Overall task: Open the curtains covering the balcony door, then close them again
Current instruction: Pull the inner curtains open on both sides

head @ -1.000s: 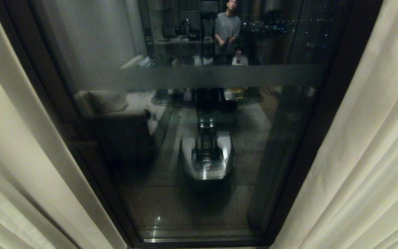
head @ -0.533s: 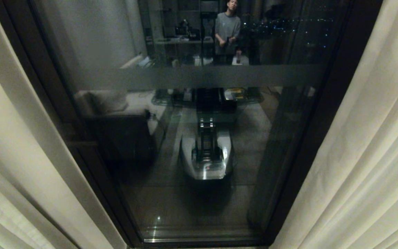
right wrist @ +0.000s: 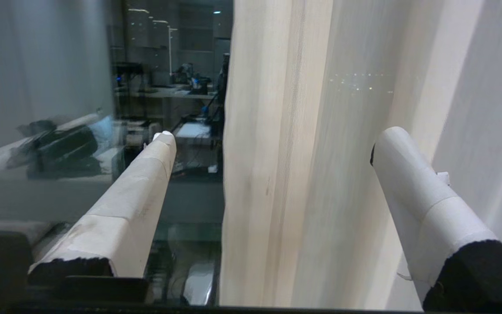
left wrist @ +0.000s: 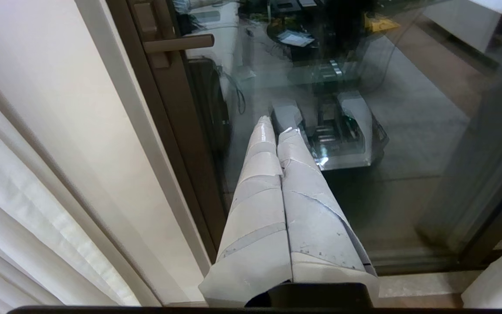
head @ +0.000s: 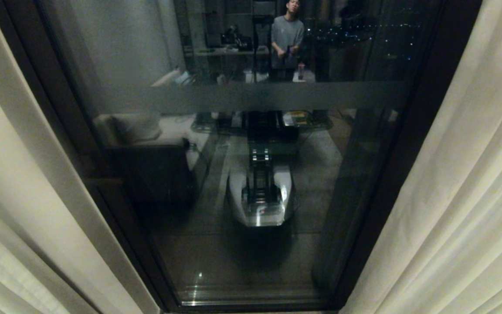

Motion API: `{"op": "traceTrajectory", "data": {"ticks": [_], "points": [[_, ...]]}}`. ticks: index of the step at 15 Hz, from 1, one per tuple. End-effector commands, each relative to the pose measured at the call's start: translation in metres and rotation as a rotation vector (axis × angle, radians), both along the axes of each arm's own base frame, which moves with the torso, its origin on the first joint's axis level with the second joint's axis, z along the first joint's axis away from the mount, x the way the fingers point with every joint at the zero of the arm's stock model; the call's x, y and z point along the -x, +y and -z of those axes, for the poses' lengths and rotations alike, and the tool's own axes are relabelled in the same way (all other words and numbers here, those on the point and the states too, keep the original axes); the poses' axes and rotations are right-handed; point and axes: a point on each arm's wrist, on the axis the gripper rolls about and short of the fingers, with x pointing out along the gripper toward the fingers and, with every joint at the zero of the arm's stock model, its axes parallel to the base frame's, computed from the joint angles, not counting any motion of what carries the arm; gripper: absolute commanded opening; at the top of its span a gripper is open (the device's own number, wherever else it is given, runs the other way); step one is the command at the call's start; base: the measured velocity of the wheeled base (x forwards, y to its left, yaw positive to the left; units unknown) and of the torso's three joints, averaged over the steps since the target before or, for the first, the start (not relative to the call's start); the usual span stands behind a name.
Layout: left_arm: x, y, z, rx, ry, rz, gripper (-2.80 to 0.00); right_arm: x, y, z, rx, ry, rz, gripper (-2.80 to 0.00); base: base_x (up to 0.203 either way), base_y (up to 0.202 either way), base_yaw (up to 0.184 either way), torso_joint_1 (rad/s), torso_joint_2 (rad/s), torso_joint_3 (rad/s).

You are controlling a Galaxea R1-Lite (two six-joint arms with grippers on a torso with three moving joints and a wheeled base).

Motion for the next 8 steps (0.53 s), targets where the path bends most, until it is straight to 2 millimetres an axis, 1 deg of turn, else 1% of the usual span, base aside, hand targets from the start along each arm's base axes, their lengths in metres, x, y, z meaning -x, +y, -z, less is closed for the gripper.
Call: {"op": "traceTrajectory", "data": {"ticks": [1, 5, 8], "points": [[0.000, 0.000, 0.000, 0.000, -0.001, 0.000, -2.80, -0.028, -0.004, -0.005, -0.001, 0.012, 0.002, 0.00, 0.000, 0.000, 0.000, 0.000, 0.00, 0.000], [0.000, 0.000, 0.000, 0.000, -0.001, 0.000, -2.80, -0.063, -0.009, -0.018, -0.011, -0.024, -0.006, 0.00, 0.000, 0.000, 0.000, 0.000, 0.00, 0.000], [0.000, 0.000, 0.000, 0.000, -0.001, 0.000, -2.80, -0.086, -0.011, -0.021, -0.025, -0.030, -0.015, 0.00, 0.000, 0.000, 0.000, 0.000, 0.00, 0.000]]}}
